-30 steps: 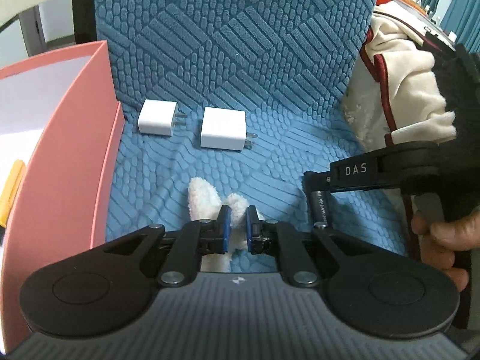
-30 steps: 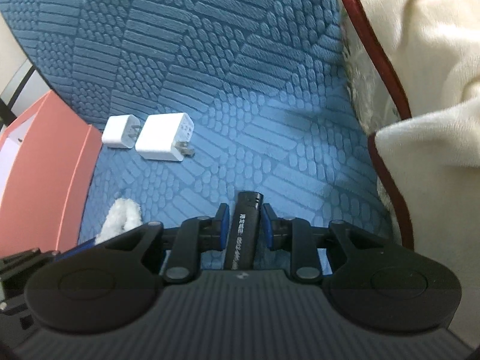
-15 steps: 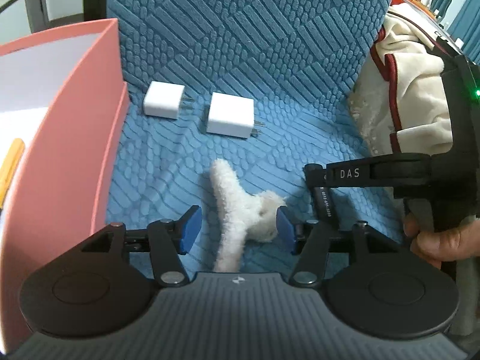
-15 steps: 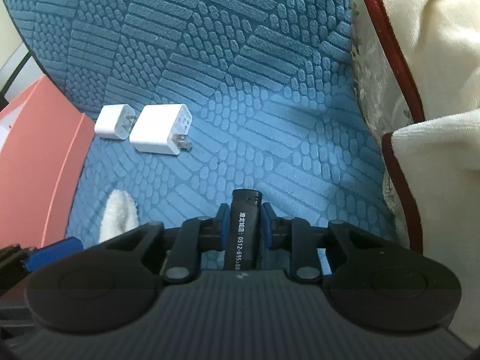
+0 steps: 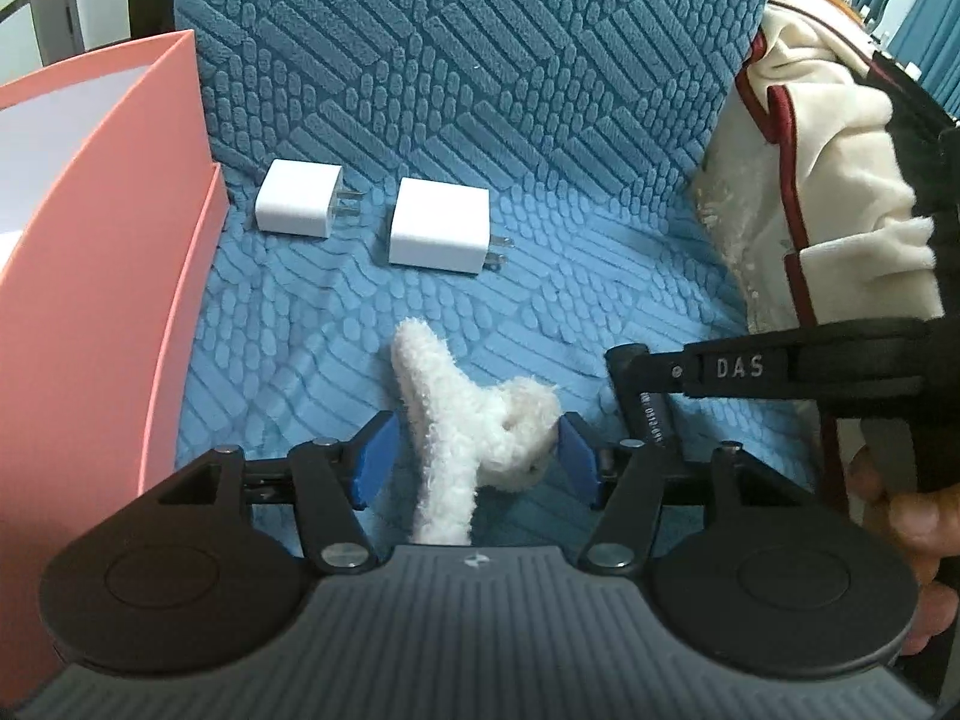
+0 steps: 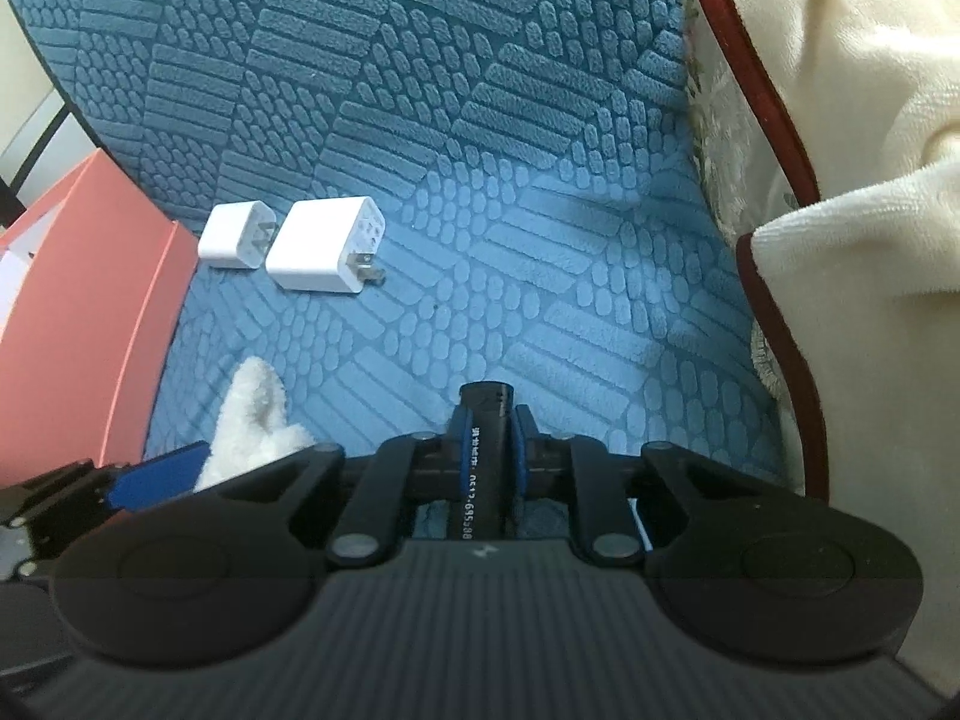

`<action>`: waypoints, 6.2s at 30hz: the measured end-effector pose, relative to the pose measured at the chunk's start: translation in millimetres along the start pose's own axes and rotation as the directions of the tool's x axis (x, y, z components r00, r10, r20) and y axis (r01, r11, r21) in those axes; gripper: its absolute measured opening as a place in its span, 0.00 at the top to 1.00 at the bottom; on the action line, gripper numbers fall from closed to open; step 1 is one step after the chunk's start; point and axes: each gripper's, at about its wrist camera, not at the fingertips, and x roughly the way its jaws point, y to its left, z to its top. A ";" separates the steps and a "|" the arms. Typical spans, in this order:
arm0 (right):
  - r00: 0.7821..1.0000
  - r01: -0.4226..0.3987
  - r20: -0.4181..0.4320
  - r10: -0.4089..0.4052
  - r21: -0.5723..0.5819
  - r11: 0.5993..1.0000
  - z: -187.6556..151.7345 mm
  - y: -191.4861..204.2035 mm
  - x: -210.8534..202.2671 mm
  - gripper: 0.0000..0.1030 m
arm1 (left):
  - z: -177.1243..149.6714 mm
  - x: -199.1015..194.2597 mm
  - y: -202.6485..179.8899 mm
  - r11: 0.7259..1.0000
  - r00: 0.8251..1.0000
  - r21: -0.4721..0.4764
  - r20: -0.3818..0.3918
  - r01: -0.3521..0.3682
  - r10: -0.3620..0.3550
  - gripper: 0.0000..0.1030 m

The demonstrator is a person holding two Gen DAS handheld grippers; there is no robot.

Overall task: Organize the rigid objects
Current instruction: 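Lift the plush toy with the left gripper while the right lifts the USB stick, then carry the plush toy and USB stick over the pink box and open both grippers, then withdraw both open tools from the box toward the two white adapters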

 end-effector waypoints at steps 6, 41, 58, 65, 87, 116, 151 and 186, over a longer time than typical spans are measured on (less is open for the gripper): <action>1.000 -0.011 -0.008 0.011 0.041 0.999 1.9 -3.9 0.7 0.80 | -1.4 -2.6 -0.7 1.000 1.000 0.017 0.002 -0.007 0.007 0.34; 0.999 0.029 0.016 -0.028 -0.029 0.999 -0.8 3.7 0.3 0.74 | -1.5 10.0 2.8 1.000 1.000 -0.013 -0.001 0.006 -0.006 0.31; 0.999 -0.002 0.048 0.005 -0.074 0.997 -27.0 30.5 -24.8 0.75 | -10.5 -28.8 26.0 0.995 0.999 -0.104 0.050 0.004 0.001 0.48; 0.997 -0.009 0.078 0.016 -0.078 0.997 -43.9 39.8 -55.4 0.75 | -16.9 -56.7 31.8 0.993 0.998 -0.114 0.064 0.012 -0.005 0.48; 0.968 -0.035 0.233 0.089 -0.225 0.974 -22.2 120.2 -161.5 0.75 | 26.6 -183.4 69.2 0.993 0.977 -0.119 0.214 0.020 0.006 0.48; 0.967 -0.204 0.056 0.248 -0.411 0.889 -60.5 287.1 -111.0 0.75 | -39.6 -225.1 237.4 0.945 0.982 -0.304 0.102 -0.122 0.160 0.48; 0.938 -0.164 0.228 0.261 -0.372 0.914 -67.1 238.4 -163.7 0.73 | -38.3 -284.2 183.4 0.961 0.951 -0.270 0.279 -0.052 0.130 0.39; 0.912 -0.029 0.385 0.142 -0.284 0.958 -119.6 78.0 -218.2 0.73 | -69.8 -239.3 21.9 0.993 0.951 -0.098 0.308 0.064 -0.031 0.36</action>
